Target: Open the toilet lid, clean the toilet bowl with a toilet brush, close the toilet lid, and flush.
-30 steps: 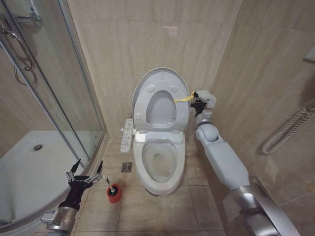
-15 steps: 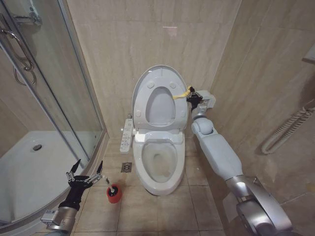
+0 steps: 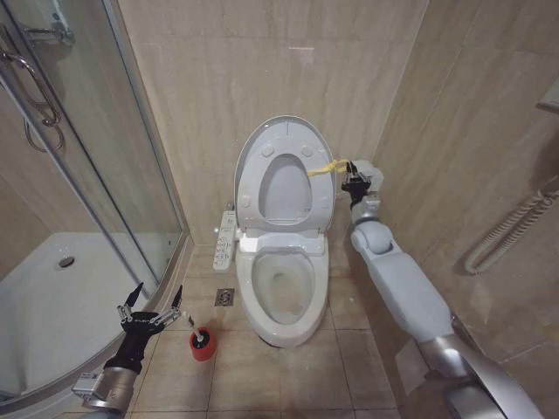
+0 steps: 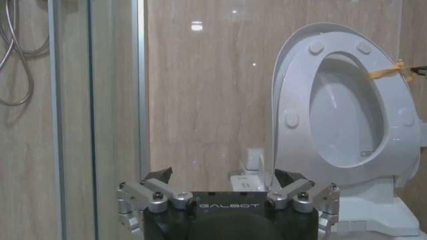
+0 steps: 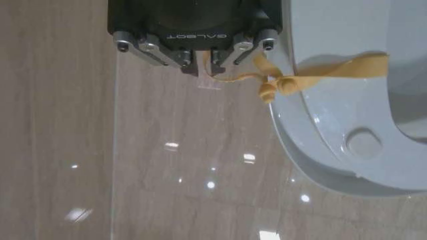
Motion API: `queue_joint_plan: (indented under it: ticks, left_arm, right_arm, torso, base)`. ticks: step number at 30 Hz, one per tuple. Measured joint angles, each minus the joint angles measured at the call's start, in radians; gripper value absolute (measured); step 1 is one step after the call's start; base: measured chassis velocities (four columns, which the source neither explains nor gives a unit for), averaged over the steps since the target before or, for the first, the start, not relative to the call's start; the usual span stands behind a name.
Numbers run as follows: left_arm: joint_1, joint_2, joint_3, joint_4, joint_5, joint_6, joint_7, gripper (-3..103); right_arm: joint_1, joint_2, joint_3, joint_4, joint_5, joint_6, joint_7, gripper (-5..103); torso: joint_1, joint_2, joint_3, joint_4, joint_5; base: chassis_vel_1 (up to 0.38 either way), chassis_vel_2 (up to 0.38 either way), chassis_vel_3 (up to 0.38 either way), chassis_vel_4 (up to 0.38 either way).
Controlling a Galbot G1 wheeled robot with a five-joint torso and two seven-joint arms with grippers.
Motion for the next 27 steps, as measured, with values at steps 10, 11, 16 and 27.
queue_joint_plan:
  ticks: [10,11,16,27]
  left_arm:
    - [0.000,0.000,0.000,0.000,0.000,0.000,0.000,100]
    - [0.000,0.000,0.000,0.000,0.000,0.000,0.000,100]
    - [0.000,0.000,0.000,0.000,0.000,0.000,0.000,100]
    - [0.000,0.000,0.000,0.000,0.000,0.000,0.000,100]
  right_arm:
    - [-0.113,-0.049,0.035,0.144,0.016,-0.014,0.001,32]
    - [-0.125,-0.052,0.037,0.159,0.018,-0.015,0.001,32]
    - [-0.183,-0.065,0.053,0.234,0.028,-0.022,0.007,59]
    - [-0.432,-0.081,0.152,0.417,0.060,-0.042,0.034,100]
  torso:
    - [0.000,0.000,0.000,0.0001,0.0000]
    - [0.000,0.000,0.000,0.0002,-0.0002]
    - [0.000,0.000,0.000,0.0003,0.0000]
    - [0.000,0.000,0.000,0.0000,0.0001]
  base:
    - [0.000,0.000,0.000,0.000]
    - [0.000,0.000,0.000,0.000]
    - [0.000,0.000,0.000,0.000]
    - [0.000,0.000,0.000,0.000]
